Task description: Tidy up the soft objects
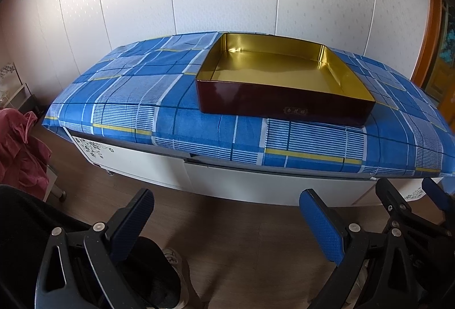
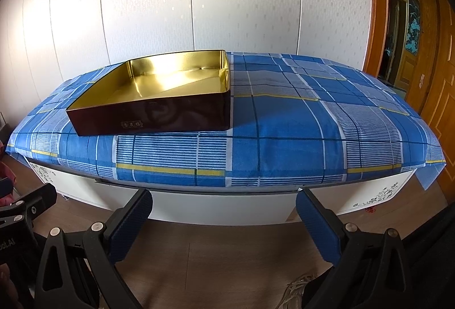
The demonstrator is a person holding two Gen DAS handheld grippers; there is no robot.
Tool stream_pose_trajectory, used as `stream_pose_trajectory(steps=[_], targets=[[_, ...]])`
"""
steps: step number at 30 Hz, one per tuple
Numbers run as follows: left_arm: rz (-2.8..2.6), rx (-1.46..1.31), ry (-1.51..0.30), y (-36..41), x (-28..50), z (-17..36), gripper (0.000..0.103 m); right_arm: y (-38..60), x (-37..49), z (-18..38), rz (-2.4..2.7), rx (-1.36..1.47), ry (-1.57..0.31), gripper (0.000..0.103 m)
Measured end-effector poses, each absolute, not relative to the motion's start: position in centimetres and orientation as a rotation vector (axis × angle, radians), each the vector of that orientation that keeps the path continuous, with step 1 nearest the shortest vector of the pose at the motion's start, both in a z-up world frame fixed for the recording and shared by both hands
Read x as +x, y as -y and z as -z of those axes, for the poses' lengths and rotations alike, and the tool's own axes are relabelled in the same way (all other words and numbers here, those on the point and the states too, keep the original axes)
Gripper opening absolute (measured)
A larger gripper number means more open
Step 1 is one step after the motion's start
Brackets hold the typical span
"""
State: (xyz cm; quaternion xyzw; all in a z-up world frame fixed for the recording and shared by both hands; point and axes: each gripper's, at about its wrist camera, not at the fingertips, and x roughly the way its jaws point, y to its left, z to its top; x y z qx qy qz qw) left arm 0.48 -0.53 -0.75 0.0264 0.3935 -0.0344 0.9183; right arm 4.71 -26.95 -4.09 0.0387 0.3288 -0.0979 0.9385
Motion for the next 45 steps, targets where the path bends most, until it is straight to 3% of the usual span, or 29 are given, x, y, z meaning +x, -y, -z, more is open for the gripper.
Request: stream_pose_trajectory(steps=[19,24,31,38,45], targets=[[0.215,-0.080,-0.946,-0.9,1.6,3.2,0.103,26.6,5.6,5.5,0.170,0.052,-0.710,0.103],[0.176,-0.015,-1.049,-0.5,2.4,5.2,0.103,25.9,7.5,8.3,0.131,-0.020,-0.888,0.103],[0.105,-0.016,-1.109,-1.9,3.0,7.0,0.103,21.5,8.9,15.1,-0.118,-0.323,-1.132,0.103],[0.074,-0.023,-1.195,-2.9,3.6,9.3,0.103,21.6,10.8,23.6,-0.101,-0.779,-1.196,0.099],[0.101,0.093,-1.260,-1.0,4.1,11.4,0.103,24.8,12.9,26.4,-0.025,-0.921,-1.149,0.098]])
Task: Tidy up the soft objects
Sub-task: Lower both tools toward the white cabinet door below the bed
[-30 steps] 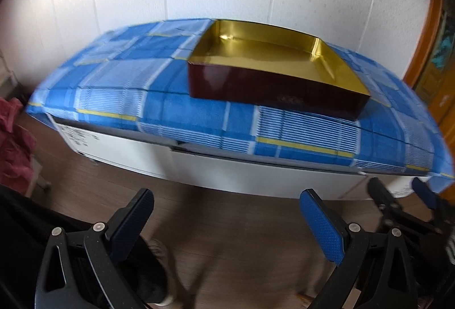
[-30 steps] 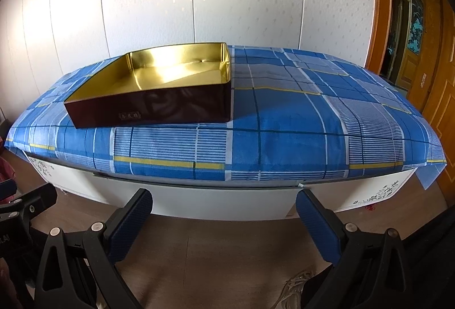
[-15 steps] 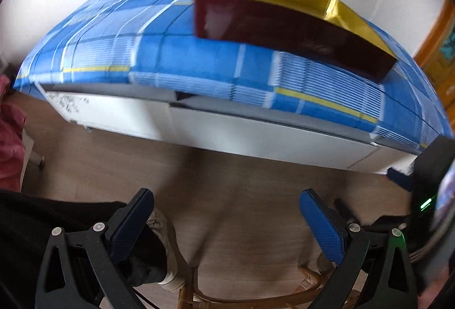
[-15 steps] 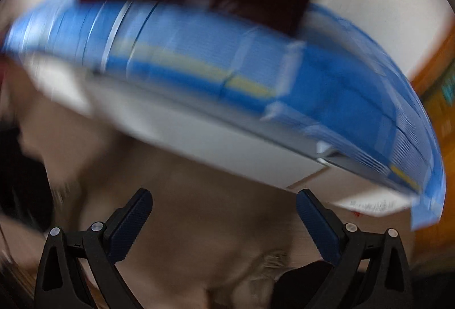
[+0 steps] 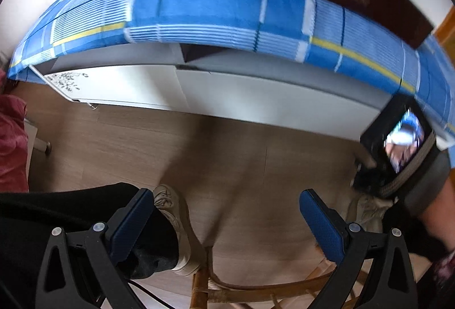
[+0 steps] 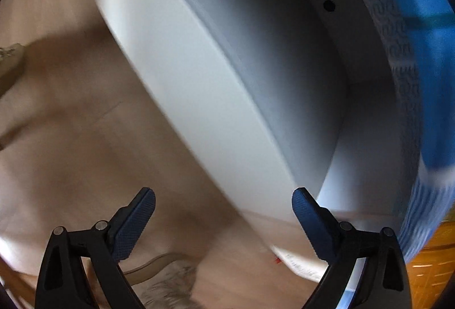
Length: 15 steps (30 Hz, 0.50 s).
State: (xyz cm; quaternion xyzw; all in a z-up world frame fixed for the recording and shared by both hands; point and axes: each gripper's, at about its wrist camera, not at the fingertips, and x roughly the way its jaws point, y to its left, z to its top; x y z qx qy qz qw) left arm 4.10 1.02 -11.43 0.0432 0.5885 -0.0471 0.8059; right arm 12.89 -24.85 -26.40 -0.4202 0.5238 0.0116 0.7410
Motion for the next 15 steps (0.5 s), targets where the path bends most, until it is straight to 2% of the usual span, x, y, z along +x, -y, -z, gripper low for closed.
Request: stream_pose_trajectory(steps=[9,15], targets=[[0.142,0.244,-1.315,0.7,6.8,12.2,0.103,25.6,15.0,29.1,-0.096,-1.076,-1.171,0.100],[0.238,0.623,-1.228,3.9,7.6,12.8,0.103,25.9,15.1,29.3,-0.109,-1.153,-1.163,0.103]])
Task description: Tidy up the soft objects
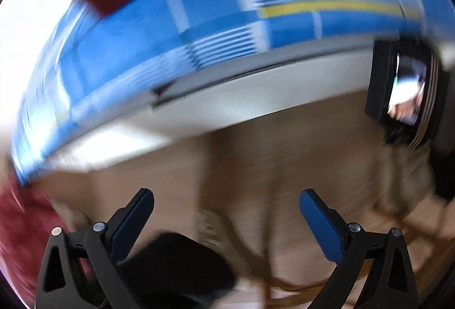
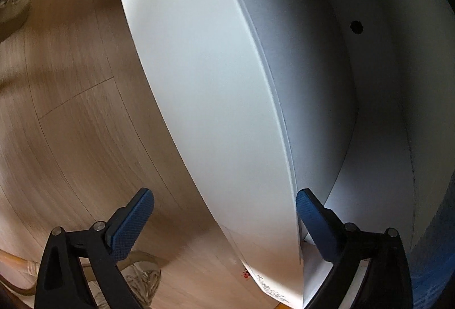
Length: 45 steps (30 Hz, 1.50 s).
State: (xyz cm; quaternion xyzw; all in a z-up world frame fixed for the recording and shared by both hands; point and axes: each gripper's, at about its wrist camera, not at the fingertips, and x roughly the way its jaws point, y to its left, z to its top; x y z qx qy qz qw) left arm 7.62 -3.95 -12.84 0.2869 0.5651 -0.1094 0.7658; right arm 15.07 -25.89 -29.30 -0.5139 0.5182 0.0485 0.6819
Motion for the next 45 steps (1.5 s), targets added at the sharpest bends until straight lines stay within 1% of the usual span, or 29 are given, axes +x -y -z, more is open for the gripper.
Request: stream_pose_trajectory(steps=[2,6,8,10,11,12,13,14,16,17,19,21,23,27,29,30,31,33,35,39,41,45], targets=[[0.281,0.739,-1.189,4.9,7.7,13.3,0.103,25.9,14.8,29.6,-0.113,-1.193,-1.155,0.103],[0.315,0.905,-1.172,5.6,8.2,15.0,0.103,25.2,13.8,30.3,-0.098,-1.308,-1.136,0.103],[0.321,1.011,-1.136,6.4,8.0,16.1,0.103,24.8,13.2,30.1,-0.138,-1.286,-1.164,0.103],[0.357,1.099,-1.103,7.2,7.6,17.0,0.103,24.8,11.9,31.4,-0.390,-1.042,-1.426,0.086],[0.385,1.153,-1.080,7.6,7.4,17.4,0.103,24.3,10.8,32.5,-0.412,-1.103,-1.430,0.082],[0.386,1.196,-1.060,7.9,7.4,17.7,0.103,23.8,9.8,33.4,-0.337,-1.283,-1.336,0.070],[0.383,1.208,-1.058,8.0,7.4,18.1,0.103,23.2,9.2,33.4,-0.308,-1.401,-1.230,0.066],[0.390,1.205,-1.067,8.0,7.5,18.6,0.103,22.8,9.1,32.3,-0.339,-1.373,-1.193,0.065],[0.404,1.211,-1.070,8.1,7.8,19.1,0.103,22.9,10.3,29.9,-0.296,-1.251,-1.174,0.067],[0.405,1.232,-1.047,8.3,8.0,19.3,0.103,23.2,11.1,29.1,-0.243,-1.243,-1.143,0.068],[0.418,1.287,-0.977,8.7,8.0,20.0,0.103,23.9,12.6,27.6,-0.124,-1.270,-1.045,0.082],[0.451,1.354,-0.901,9.0,8.1,21.4,0.103,24.5,13.9,26.9,-0.062,-1.291,-1.011,0.085],[0.461,1.412,-0.867,9.6,8.4,21.8,0.103,25.2,15.0,27.0,-0.049,-1.315,-1.019,0.085],[0.492,1.468,-0.860,10.2,9.9,23.0,0.103,25.8,16.4,27.8,-0.123,-1.295,-1.119,0.085],[0.502,1.491,-0.863,10.5,10.1,23.4,0.103,25.7,16.8,27.9,-0.162,-1.315,-1.139,0.088],[0.511,1.496,-0.867,10.6,10.3,23.8,0.103,25.6,16.8,28.1,-0.169,-1.338,-1.139,0.090],[0.527,1.499,-0.885,10.9,10.6,24.3,0.103,25.4,16.9,28.2,-0.180,-1.353,-1.147,0.095],[0.547,1.504,-0.921,11.0,11.3,25.2,0.103,25.3,16.9,28.3,-0.198,-1.370,-1.151,0.100],[0.562,1.510,-0.965,10.9,11.6,26.3,0.103,25.1,17.0,28.2,-0.201,-1.390,-1.142,0.101],[0.549,1.565,-0.941,10.5,11.5,27.1,0.103,24.1,16.8,27.6,-0.189,-1.372,-1.146,0.101],[0.554,1.574,-0.925,10.4,11.0,27.0,0.103,25.1,16.2,27.1,-0.188,-1.366,-1.150,0.101],[0.571,1.564,-0.941,10.2,10.3,27.1,0.103,25.1,15.5,26.1,-0.191,-1.376,-1.164,0.102]])
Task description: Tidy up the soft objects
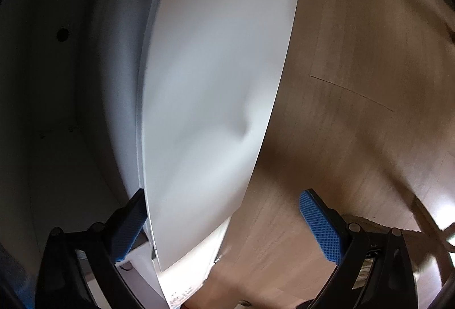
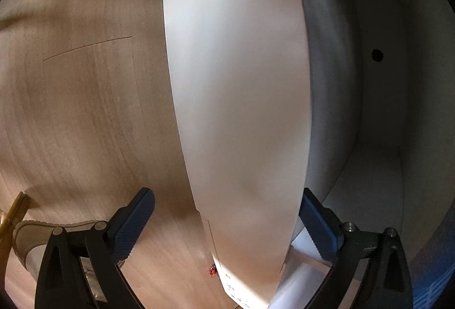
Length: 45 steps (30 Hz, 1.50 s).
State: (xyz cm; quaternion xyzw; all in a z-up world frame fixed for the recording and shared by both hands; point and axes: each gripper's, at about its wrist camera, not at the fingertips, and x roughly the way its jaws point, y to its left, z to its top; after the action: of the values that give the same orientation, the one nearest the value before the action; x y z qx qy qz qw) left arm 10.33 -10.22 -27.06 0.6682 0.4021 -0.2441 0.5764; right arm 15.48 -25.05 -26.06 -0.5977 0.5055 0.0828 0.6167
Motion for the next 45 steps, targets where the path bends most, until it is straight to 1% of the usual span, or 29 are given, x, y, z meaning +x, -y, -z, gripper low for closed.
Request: stream_pose_trajectory(steps=[7,13,18,21,22,28,30,32,34,39,42,43,45], targets=[[0.619,1.572,-1.002,9.6,7.5,26.9,0.103,24.8,12.5,25.3,-0.215,-1.383,-1.211,0.102],[0.682,1.581,-1.076,8.8,4.0,26.3,0.103,23.5,9.7,23.8,-0.260,-1.355,-1.318,0.103],[0.742,1.523,-1.156,8.2,1.6,25.3,0.103,22.3,7.6,21.8,-0.324,-1.303,-1.411,0.103],[0.760,1.478,-1.215,7.9,0.4,24.9,0.103,22.0,6.3,22.1,-0.359,-1.270,-1.460,0.103],[0.772,1.460,-1.236,7.7,-0.1,24.8,0.103,21.7,5.8,23.1,-0.370,-1.258,-1.478,0.103],[0.833,1.367,-1.317,7.2,-2.2,24.8,0.103,20.5,4.5,21.6,-0.439,-1.186,-1.540,0.103],[0.860,1.324,-1.339,7.1,-2.7,24.3,0.103,21.0,3.7,22.4,-0.462,-1.157,-1.558,0.103],[0.882,1.296,-1.356,7.0,-3.0,24.1,0.103,21.1,3.5,23.0,-0.468,-1.147,-1.583,0.101],[0.898,1.260,-1.372,6.4,-3.0,23.6,0.103,21.3,3.9,22.4,-0.455,-1.106,-1.629,0.100],[0.907,1.199,-1.414,6.2,-3.1,24.2,0.103,22.2,3.9,23.2,-0.418,-1.055,-1.702,0.099],[0.915,1.175,-1.433,6.4,-2.8,23.9,0.103,22.8,3.8,23.8,-0.437,-1.012,-1.704,0.098],[0.927,1.141,-1.441,6.3,-2.5,23.4,0.103,22.9,4.3,23.1,-0.448,-0.955,-1.694,0.096],[0.938,1.027,-1.455,6.7,-1.1,22.4,0.102,23.2,5.3,21.6,-0.437,-0.870,-1.657,0.095]])
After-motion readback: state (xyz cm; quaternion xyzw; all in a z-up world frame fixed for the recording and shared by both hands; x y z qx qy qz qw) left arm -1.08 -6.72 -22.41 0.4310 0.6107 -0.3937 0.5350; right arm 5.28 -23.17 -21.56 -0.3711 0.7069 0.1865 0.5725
